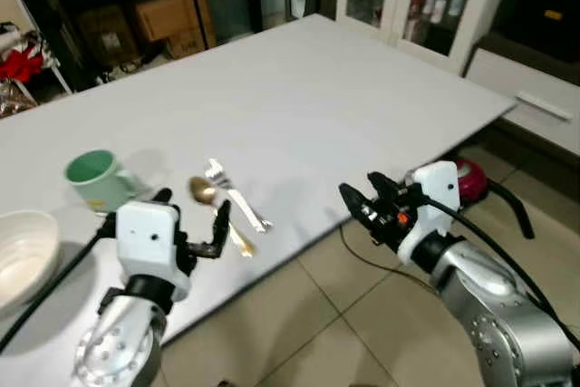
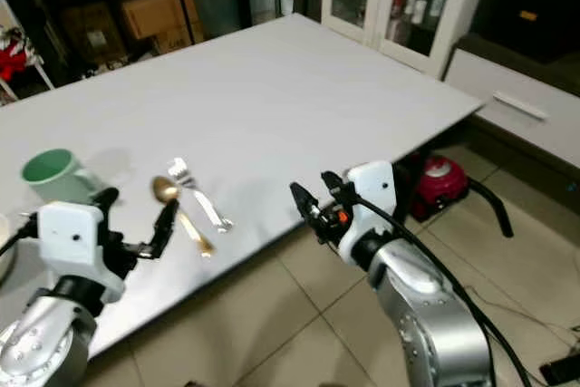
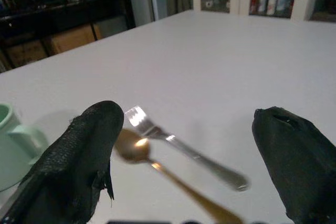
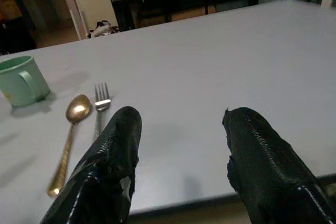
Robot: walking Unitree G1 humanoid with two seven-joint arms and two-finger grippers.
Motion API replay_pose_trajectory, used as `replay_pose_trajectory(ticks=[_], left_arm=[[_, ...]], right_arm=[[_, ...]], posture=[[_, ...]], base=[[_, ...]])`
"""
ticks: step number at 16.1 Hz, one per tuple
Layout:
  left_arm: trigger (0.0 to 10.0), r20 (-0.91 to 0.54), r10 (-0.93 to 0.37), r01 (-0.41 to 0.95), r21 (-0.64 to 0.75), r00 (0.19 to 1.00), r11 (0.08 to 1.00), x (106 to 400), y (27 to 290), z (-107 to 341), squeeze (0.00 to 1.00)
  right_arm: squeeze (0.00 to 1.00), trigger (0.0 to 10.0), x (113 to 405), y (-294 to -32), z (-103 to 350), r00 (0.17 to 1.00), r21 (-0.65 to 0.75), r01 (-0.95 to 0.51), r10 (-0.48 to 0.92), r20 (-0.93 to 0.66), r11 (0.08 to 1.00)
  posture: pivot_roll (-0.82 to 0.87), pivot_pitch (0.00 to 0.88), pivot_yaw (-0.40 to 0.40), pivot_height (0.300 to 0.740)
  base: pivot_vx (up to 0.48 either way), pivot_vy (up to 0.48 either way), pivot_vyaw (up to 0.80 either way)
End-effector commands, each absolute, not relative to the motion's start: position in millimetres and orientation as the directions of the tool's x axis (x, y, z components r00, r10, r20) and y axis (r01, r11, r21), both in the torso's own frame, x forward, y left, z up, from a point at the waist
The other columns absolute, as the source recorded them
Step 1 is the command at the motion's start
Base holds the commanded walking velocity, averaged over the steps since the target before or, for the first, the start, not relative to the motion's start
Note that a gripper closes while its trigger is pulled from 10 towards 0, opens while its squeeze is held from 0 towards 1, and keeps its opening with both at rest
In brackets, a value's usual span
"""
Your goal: Setting the table
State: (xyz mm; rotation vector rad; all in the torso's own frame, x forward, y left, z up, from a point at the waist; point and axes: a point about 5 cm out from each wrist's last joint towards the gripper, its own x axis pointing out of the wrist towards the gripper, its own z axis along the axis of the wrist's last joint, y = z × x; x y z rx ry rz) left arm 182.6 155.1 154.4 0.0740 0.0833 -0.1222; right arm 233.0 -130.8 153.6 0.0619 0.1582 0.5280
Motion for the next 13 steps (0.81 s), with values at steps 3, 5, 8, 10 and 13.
replay_pose_trajectory(ticks=[3,5,8,10,13], left_arm=[[10.0,-0.068,-0.071,0.078,0.112,0.995,0.991,183.6,162.6,157.2,0.0],[10.0,-0.06,-0.063,0.071,0.143,0.996,0.987,184.4,168.5,157.8,0.0],[10.0,-0.063,-0.071,0.08,0.142,0.995,0.987,181.2,169.3,157.8,0.0],[10.0,-0.047,-0.087,0.093,0.153,0.995,0.984,180.7,166.9,159.8,0.0],[10.0,0.003,-0.086,0.085,0.155,0.996,0.984,179.7,165.5,166.8,0.0]], right_arm=[[0.0,10.0,229.3,-127.6,160.9,0.832,0.052,-0.548,0.55,-0.074,0.835],[0.0,10.0,227.8,-127.1,157.8,0.826,0.072,-0.555,0.559,-0.072,0.829],[0.0,10.0,224.7,-126.3,154.0,0.811,0.079,-0.576,0.581,-0.073,0.813],[0.0,10.0,223.2,-126.6,154.1,0.808,0.087,-0.58,0.586,-0.063,0.81],[0.0,10.0,225.1,-131.2,159.0,0.829,0.088,-0.555,0.559,-0.019,0.827]], posture=[[-0.09,0.0,0.069,0.74],[-0.09,0.0,0.07,0.74],[-0.09,0.0,0.067,0.74],[-0.09,0.0,0.065,0.74],[-0.09,0.0,0.065,0.74]], base=[[0.0,0.0,0.53],[0.0,0.0,0.8],[0.0,0.0,0.8],[0.0,0.0,0.8],[0.0,0.0,0.8]])
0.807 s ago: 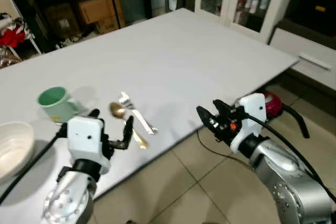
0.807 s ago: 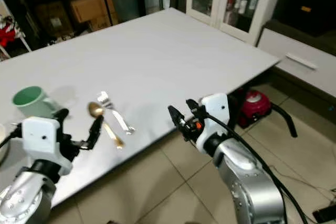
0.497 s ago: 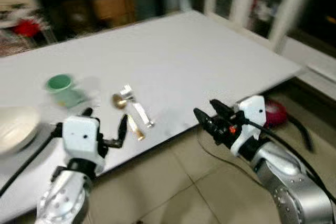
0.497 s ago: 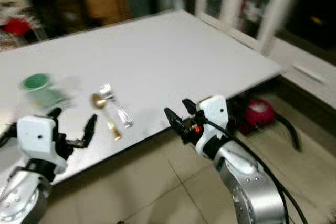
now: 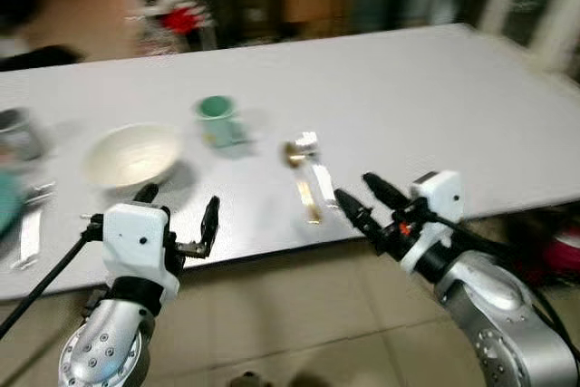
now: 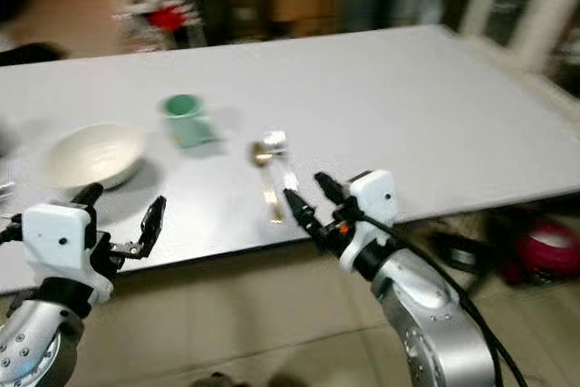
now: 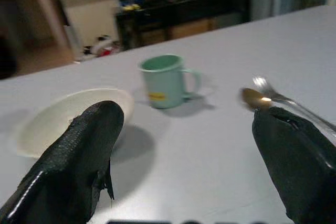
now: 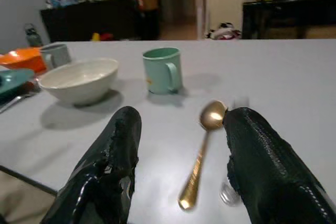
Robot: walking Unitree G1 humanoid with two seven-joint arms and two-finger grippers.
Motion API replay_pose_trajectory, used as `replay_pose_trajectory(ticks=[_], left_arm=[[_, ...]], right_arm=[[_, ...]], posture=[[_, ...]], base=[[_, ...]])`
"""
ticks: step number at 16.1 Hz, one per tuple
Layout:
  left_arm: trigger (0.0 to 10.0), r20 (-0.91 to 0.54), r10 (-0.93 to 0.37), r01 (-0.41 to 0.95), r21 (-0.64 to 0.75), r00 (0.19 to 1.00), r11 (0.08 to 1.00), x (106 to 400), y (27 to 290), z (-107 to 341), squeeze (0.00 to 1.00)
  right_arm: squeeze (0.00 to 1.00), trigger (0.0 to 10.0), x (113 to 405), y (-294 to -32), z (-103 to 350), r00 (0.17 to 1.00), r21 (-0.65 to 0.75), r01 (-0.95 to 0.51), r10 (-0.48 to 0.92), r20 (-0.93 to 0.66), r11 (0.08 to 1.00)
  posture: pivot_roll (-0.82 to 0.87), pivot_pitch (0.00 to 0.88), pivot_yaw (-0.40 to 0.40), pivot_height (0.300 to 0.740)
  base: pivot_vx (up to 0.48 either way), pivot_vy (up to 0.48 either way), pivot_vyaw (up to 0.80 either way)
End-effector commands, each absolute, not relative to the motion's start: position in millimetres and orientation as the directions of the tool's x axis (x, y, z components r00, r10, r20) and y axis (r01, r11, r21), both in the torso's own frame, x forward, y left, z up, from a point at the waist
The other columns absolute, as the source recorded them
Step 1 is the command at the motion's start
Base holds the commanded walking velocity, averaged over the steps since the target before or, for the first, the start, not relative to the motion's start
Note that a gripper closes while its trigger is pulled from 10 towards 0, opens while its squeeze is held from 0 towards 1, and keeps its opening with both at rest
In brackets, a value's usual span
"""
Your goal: Setting the table
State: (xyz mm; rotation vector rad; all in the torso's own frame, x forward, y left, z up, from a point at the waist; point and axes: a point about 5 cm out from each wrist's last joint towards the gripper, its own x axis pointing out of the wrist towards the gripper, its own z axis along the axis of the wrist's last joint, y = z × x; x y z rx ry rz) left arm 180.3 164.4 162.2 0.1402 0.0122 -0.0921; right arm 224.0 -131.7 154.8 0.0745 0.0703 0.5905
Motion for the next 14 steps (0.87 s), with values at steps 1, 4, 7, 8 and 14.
replay_pose_trajectory(ticks=[1,4,7,8,14], left_arm=[[10.0,-0.001,-0.072,0.072,0.173,0.997,0.982,179.3,167.4,165.2,0.0],[10.0,0.013,-0.035,0.032,0.199,0.999,0.979,181.6,172.9,164.5,0.0],[10.0,0.019,-0.031,0.026,0.208,0.999,0.978,180.9,174.0,164.1,0.0],[10.0,0.024,-0.029,0.024,0.211,0.999,0.977,180.7,174.2,164.0,0.0],[10.0,0.052,-0.033,0.021,0.208,0.998,0.978,183.8,174.6,167.2,0.0]], right_arm=[[0.0,10.0,226.2,-134.0,162.5,0.846,0.062,-0.532,0.533,0.003,0.844],[0.0,10.0,229.0,-145.1,165.8,0.909,-0.007,-0.415,0.415,0.027,0.91],[0.0,10.0,229.0,-157.0,167.6,0.956,-0.027,-0.289,0.29,0.047,0.957],[0.0,10.0,228.8,-158.2,167.4,0.961,-0.03,-0.272,0.273,0.046,0.962],[0.0,10.0,229.0,-155.3,160.2,0.961,-0.033,-0.276,0.277,0.003,0.96]], posture=[[-0.09,0.0,0.065,0.74],[-0.1,0.0,0.067,0.74],[-0.11,0.0,0.073,0.74],[-0.12,0.0,0.08,0.74],[-0.12,0.0,0.083,0.74]], base=[[0.0,0.0,0.8],[0.0,0.0,0.8],[0.0,0.0,0.8],[0.0,0.0,0.8],[0.0,0.0,0.8]])
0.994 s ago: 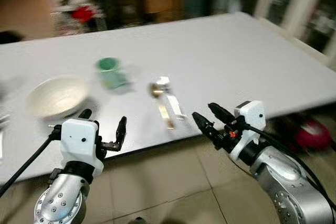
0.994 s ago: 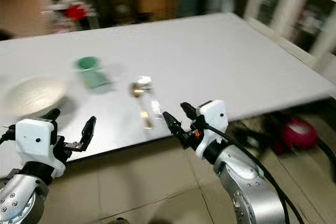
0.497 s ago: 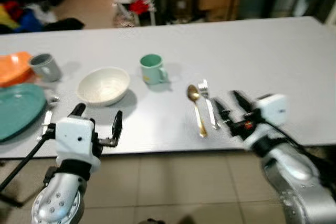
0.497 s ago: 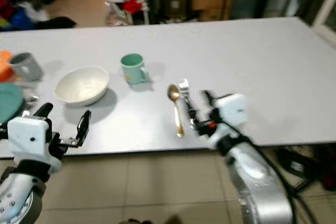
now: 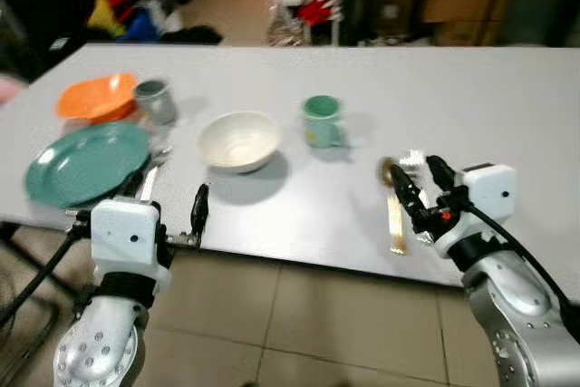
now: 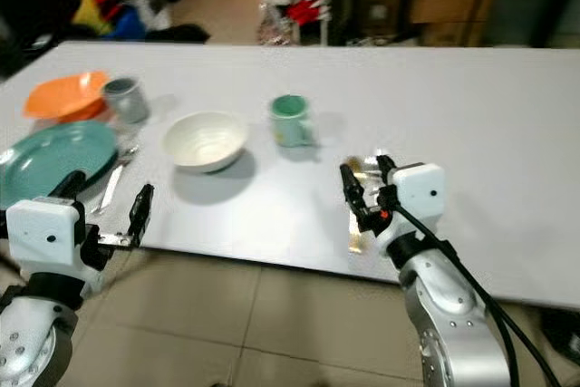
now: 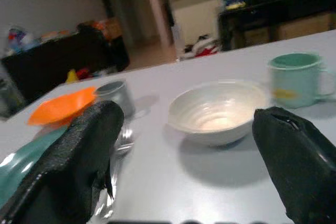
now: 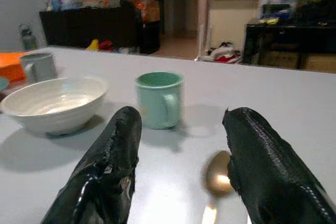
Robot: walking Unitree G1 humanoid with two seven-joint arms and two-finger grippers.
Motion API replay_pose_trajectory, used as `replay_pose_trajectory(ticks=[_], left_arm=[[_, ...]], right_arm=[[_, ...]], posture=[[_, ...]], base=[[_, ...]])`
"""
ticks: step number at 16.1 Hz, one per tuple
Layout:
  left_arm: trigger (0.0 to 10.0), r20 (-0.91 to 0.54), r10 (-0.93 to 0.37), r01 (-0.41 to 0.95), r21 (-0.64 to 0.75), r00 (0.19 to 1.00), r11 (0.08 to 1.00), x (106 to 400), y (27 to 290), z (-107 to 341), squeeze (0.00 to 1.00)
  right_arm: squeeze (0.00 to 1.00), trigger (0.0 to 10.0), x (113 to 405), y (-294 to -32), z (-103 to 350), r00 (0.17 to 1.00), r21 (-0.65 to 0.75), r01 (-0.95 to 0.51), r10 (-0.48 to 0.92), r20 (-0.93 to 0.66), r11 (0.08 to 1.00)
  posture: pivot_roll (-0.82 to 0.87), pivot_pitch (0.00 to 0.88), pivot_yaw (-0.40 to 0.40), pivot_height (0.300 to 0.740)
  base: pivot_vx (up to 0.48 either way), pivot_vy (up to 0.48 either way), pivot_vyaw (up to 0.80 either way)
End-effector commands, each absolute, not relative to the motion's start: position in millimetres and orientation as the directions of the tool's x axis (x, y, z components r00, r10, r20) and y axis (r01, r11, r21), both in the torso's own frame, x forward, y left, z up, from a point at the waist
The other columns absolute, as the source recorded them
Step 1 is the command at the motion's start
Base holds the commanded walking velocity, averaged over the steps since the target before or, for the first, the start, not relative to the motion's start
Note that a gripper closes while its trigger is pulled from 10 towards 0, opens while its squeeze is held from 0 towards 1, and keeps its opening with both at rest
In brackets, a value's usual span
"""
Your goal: Setting the table
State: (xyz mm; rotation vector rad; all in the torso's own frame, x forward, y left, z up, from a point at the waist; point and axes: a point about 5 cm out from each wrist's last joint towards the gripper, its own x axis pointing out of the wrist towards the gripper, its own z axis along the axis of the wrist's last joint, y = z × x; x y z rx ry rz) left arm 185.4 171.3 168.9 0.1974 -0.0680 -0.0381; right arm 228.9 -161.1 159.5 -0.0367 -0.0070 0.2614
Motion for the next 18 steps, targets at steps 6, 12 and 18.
replay_pose_trajectory(ticks=[6,12,18], left_arm=[[10.0,0.052,-0.026,0.015,0.194,0.998,0.981,182.7,174.4,166.6,0.0],[10.0,0.051,-0.024,0.014,0.199,0.998,0.98,183.1,175.7,166.5,0.0],[10.0,0.05,-0.018,0.007,0.212,0.999,0.977,184.4,180.1,167.0,0.0]], right_arm=[[0.0,10.0,231.8,-151.1,162.5,0.957,-0.009,-0.289,0.289,0.022,0.957],[0.0,10.0,232.9,-148.3,163.2,0.958,0.032,-0.288,0.287,0.03,0.957],[0.0,10.0,233.9,-139.9,157.1,0.946,0.144,-0.32,0.324,-0.001,0.936]], posture=[[-0.11,0.0,0.071,0.74],[-0.11,0.0,0.069,0.74],[-0.1,0.0,0.066,0.74]], base=[[0.0,0.093,0.8],[0.0,0.317,0.8],[0.0,0.317,0.13]])
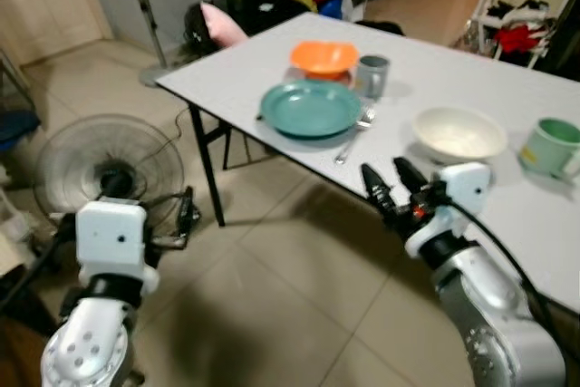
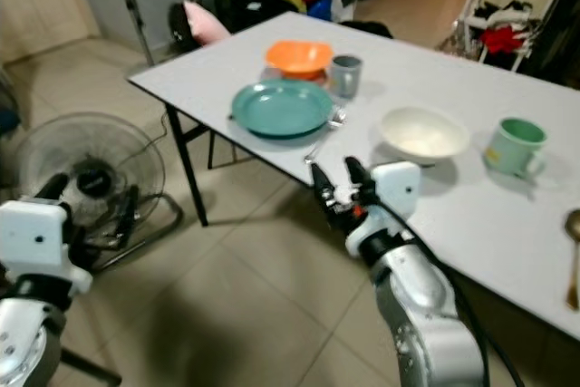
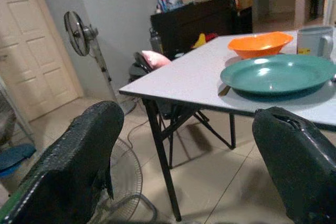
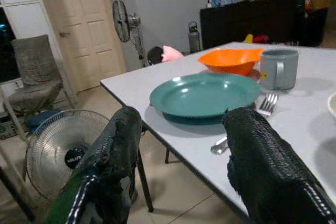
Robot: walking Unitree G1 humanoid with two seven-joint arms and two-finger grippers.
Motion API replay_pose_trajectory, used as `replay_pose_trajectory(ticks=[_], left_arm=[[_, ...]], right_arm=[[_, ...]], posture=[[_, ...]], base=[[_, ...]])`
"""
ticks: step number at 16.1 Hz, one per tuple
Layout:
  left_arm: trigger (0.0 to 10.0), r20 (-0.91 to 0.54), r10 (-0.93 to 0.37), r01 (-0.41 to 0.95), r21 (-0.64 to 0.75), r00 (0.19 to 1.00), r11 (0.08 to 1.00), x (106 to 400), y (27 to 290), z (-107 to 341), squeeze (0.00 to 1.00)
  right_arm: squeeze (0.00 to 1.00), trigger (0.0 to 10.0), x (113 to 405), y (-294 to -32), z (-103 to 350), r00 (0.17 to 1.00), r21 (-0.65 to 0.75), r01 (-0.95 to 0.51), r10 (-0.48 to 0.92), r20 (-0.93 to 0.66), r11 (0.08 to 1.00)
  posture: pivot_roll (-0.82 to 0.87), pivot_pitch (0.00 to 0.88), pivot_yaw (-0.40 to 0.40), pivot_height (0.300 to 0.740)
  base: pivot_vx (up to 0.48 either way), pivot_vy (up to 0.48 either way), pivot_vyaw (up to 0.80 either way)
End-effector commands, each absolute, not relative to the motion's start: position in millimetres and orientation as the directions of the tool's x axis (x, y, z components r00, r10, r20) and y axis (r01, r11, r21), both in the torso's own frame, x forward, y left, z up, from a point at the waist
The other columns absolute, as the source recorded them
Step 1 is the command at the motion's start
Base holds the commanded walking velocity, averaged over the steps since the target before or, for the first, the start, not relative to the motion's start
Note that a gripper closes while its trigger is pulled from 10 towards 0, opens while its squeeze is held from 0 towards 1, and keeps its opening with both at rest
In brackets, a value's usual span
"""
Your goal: Setting the table
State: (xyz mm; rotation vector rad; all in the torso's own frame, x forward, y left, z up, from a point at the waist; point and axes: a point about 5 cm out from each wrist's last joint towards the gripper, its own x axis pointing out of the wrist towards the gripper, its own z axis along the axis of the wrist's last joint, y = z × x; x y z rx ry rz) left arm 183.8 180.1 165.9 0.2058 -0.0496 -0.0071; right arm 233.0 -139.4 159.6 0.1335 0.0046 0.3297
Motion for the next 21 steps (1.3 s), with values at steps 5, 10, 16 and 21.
replay_pose_trajectory(ticks=[5,10,16,21], left_arm=[[10.0,0.044,-0.022,0.012,0.221,0.999,0.975,184.3,181.3,166.8,0.0],[10.0,0.043,-0.031,0.02,0.226,0.999,0.974,185.5,180.3,167.0,0.0],[10.0,0.042,-0.04,0.03,0.227,0.998,0.973,187.5,180.3,166.6,0.0],[10.0,0.043,-0.044,0.033,0.231,0.998,0.972,187.7,180.8,167.0,0.0]], right_arm=[[0.0,10.0,237.7,-134.6,151.6,0.934,0.186,-0.339,0.354,-0.051,0.922],[0.0,10.0,240.1,-135.4,150.6,0.936,0.191,-0.329,0.346,-0.061,0.925],[0.0,10.0,240.8,-135.8,149.1,0.938,0.196,-0.32,0.339,-0.072,0.927],[0.0,10.0,241.1,-134.6,146.8,0.933,0.201,-0.328,0.35,-0.084,0.923]], posture=[[-0.09,0.0,0.062,0.74],[-0.09,0.0,0.06,0.74],[-0.09,0.0,0.064,0.74],[-0.09,0.0,0.063,0.74]], base=[[0.0,0.318,0.0],[0.0,0.319,0.0],[0.0,0.321,0.0],[0.0,0.322,0.0]])
